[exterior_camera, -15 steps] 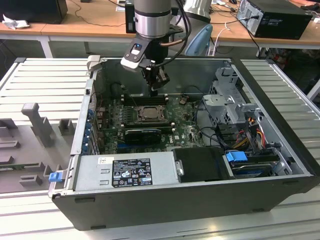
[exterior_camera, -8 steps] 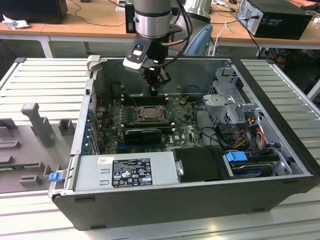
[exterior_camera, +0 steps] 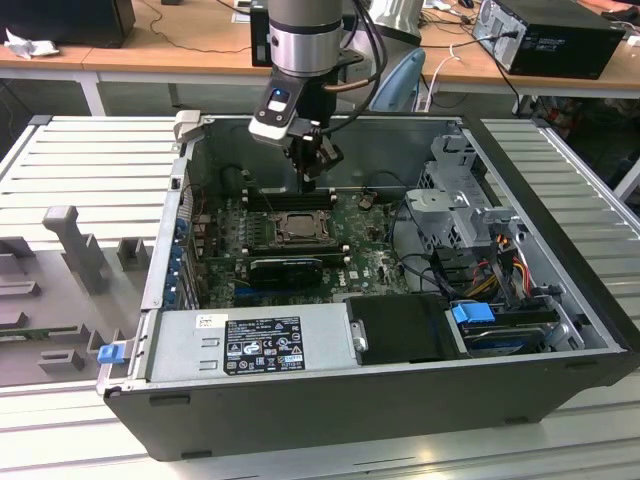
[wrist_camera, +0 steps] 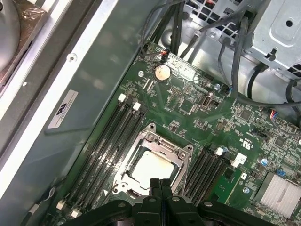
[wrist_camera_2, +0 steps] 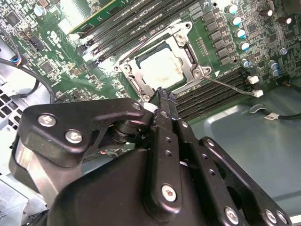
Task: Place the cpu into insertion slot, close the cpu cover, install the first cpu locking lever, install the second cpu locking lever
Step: 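Install the first cpu locking lever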
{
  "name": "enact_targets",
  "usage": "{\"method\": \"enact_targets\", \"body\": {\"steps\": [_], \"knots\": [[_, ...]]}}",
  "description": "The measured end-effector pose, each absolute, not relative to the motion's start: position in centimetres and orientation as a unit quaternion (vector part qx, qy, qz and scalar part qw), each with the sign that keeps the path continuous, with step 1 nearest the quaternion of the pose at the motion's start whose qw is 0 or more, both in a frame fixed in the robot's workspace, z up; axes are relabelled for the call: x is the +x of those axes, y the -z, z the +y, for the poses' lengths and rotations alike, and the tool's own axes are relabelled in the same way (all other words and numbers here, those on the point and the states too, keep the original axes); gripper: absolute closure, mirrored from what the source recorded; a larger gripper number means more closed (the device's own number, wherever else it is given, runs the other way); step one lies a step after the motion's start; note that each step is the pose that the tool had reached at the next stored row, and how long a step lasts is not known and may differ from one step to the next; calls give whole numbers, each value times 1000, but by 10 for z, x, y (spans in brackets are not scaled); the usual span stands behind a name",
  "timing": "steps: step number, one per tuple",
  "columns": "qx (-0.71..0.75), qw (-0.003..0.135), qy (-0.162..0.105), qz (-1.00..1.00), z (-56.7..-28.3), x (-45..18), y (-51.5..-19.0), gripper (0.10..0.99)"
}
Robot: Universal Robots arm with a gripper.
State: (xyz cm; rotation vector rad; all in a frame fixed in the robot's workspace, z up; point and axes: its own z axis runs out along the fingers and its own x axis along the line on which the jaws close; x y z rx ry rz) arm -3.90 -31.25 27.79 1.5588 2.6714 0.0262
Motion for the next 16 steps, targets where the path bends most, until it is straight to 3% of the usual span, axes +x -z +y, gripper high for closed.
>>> {"method": "enact_targets", "body": {"steps": [16], "knots": [[470, 24, -9, 882, -313, -39, -278, 980]]}}
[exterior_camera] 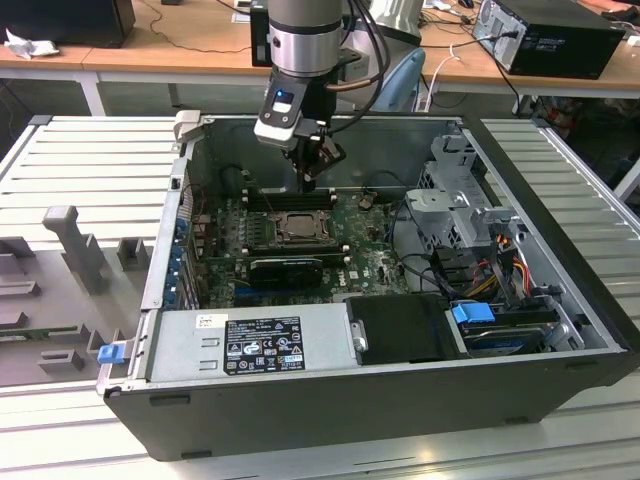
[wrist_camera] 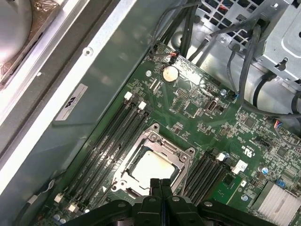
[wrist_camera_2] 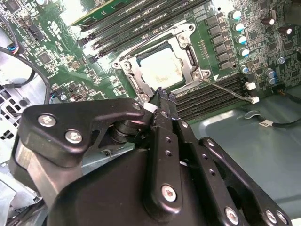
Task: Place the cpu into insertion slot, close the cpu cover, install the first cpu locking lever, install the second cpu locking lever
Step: 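Install the first cpu locking lever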
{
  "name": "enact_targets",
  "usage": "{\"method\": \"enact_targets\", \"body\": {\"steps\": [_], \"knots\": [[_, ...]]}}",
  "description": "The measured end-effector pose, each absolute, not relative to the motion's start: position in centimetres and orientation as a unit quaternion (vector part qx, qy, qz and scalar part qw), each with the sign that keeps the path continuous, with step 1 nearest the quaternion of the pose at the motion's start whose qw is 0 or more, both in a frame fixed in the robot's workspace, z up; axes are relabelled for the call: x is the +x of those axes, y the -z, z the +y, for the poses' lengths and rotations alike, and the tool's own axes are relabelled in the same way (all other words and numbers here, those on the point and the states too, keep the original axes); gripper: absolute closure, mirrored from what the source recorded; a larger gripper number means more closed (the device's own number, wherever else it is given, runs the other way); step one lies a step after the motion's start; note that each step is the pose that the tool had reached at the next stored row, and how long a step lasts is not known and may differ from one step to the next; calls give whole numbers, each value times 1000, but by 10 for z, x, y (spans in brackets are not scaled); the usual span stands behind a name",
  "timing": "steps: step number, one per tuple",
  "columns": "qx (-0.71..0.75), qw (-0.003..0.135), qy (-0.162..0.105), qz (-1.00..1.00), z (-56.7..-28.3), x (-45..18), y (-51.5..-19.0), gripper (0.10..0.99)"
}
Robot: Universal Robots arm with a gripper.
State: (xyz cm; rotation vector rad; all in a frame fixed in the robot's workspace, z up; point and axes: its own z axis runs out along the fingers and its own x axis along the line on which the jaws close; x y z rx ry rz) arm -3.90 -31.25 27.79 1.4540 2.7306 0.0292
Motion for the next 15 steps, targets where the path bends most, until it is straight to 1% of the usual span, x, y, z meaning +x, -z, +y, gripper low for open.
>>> {"method": "enact_targets", "body": {"steps": [15], "knots": [[445, 24, -10, 895, -313, -39, -278, 980]]}}
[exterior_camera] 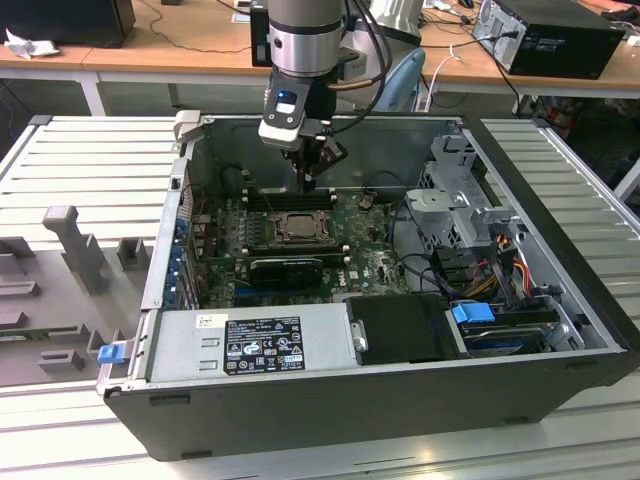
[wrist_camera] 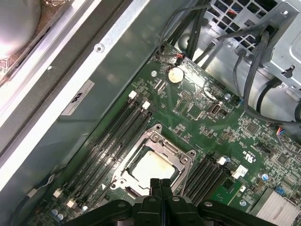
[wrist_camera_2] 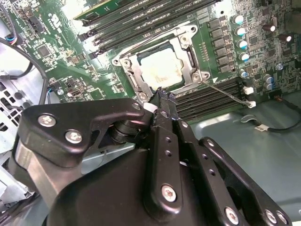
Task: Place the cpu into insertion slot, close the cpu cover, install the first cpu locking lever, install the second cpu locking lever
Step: 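Install the first cpu locking lever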
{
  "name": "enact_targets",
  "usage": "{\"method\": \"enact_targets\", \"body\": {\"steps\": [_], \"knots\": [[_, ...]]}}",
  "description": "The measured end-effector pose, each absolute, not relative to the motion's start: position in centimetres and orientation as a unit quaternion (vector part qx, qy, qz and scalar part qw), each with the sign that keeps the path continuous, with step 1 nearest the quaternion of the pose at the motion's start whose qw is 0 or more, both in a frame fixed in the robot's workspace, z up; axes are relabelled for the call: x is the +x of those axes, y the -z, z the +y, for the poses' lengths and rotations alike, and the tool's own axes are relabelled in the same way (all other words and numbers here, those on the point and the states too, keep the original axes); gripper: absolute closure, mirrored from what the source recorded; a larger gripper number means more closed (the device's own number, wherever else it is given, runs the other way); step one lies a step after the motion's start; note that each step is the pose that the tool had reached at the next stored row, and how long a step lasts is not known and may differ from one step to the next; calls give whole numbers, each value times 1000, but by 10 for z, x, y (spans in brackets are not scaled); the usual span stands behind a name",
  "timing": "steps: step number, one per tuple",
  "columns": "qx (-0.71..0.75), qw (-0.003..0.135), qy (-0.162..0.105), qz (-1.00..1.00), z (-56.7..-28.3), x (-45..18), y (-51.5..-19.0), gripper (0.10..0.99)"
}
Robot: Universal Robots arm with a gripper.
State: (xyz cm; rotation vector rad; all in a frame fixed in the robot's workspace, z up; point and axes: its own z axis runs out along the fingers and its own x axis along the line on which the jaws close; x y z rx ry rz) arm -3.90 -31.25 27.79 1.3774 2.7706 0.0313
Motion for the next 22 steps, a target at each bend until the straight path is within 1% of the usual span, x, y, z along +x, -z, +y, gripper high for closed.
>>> {"method": "enact_targets", "body": {"steps": [22], "knots": [[386, 23, -12, 922, -313, -39, -278, 980]]}}
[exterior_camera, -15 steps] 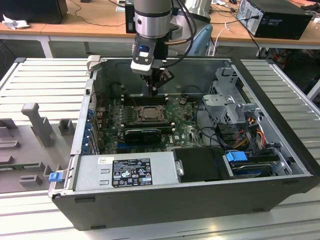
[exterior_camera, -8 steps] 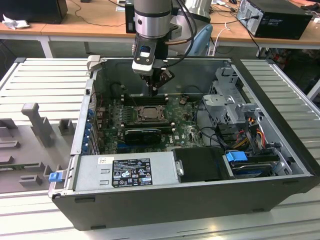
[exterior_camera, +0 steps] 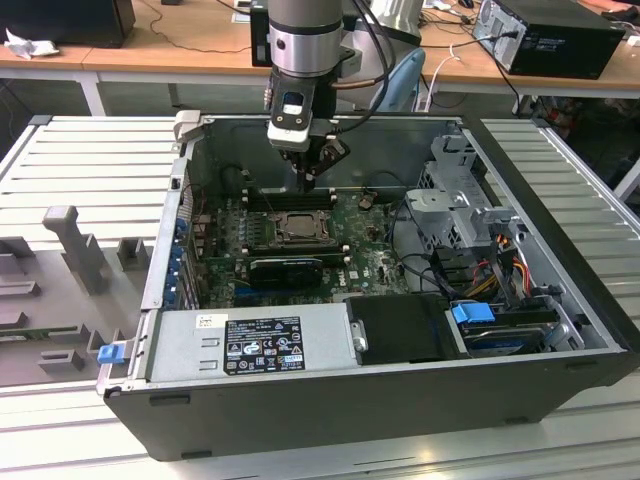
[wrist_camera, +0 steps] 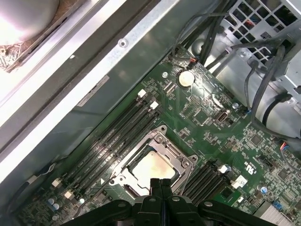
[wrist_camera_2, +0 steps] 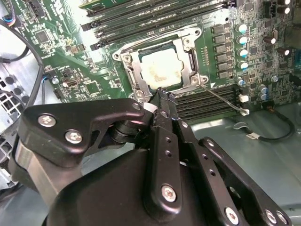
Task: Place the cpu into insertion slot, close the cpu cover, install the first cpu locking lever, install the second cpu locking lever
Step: 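Install the first cpu locking lever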
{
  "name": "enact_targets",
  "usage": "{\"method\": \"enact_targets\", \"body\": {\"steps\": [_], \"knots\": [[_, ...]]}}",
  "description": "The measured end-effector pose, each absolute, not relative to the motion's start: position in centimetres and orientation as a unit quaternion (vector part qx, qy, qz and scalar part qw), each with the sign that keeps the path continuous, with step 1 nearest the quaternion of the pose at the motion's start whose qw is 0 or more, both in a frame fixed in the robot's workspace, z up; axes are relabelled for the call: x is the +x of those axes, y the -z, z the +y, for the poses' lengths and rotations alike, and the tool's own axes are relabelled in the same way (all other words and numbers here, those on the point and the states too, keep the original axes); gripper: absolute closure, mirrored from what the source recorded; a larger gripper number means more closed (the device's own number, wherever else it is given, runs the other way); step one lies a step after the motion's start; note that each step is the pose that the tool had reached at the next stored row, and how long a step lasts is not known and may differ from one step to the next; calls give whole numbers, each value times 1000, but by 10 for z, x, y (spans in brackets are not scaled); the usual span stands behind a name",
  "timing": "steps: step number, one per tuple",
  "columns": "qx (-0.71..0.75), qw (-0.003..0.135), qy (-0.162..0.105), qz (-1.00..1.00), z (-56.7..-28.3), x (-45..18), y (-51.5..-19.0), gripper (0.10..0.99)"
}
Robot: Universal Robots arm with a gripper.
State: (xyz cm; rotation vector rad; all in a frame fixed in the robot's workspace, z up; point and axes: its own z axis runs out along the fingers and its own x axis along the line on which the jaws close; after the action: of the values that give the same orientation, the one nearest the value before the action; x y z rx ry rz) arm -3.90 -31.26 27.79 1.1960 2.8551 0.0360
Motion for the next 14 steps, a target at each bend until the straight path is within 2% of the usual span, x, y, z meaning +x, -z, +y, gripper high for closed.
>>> {"method": "enact_targets", "body": {"steps": [14], "knots": [[299, 21, -14, 954, -313, -39, -278, 980]]}}
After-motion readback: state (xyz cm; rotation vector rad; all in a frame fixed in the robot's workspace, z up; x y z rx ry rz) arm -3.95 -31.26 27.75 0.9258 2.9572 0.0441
